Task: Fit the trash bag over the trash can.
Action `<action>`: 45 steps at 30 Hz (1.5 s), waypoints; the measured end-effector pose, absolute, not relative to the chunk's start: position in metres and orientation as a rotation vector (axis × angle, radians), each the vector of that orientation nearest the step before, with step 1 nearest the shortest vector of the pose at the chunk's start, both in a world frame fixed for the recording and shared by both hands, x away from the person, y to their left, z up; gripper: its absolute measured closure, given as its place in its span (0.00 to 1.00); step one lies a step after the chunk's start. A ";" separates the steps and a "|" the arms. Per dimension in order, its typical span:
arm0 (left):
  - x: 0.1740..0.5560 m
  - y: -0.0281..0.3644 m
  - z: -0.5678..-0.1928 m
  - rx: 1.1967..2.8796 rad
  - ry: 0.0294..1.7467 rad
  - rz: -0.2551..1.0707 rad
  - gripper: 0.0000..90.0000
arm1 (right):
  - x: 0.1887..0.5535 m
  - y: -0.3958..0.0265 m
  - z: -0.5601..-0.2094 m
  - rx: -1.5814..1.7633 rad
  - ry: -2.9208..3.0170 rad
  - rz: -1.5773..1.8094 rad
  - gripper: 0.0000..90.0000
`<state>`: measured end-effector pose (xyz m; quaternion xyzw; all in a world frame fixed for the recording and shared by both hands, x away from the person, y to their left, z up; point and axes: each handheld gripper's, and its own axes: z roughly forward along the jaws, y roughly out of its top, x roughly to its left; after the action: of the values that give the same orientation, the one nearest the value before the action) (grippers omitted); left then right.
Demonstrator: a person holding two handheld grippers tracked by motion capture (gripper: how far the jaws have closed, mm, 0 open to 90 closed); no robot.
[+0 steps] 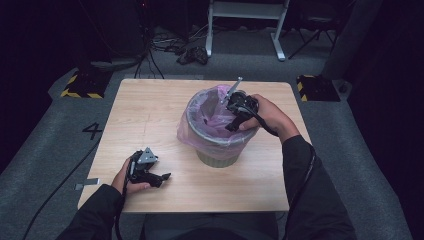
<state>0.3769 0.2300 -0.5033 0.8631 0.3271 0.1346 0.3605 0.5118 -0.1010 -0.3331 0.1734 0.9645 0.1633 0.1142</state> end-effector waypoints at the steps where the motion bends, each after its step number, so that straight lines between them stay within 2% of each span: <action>1: 0.377 0.230 -0.503 2.224 0.843 0.347 0.17 | 0.511 -0.101 -0.334 0.518 2.835 0.458 0.37; 19: 0.377 0.230 -0.503 2.225 0.844 0.347 0.17 | 0.512 -0.100 -0.340 0.469 2.873 0.410 0.39; 31: 0.377 0.230 -0.503 2.227 0.844 0.351 0.17 | 0.513 -0.097 -0.341 0.485 2.907 0.325 0.35; 45: 0.377 0.230 -0.503 2.227 0.846 0.348 0.17 | 0.509 -0.104 -0.331 0.515 2.807 0.550 0.30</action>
<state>0.3771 0.2295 -0.5031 0.8633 0.3279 0.1349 0.3591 0.5088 -0.1044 -0.3309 0.1759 0.9592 0.1879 0.1174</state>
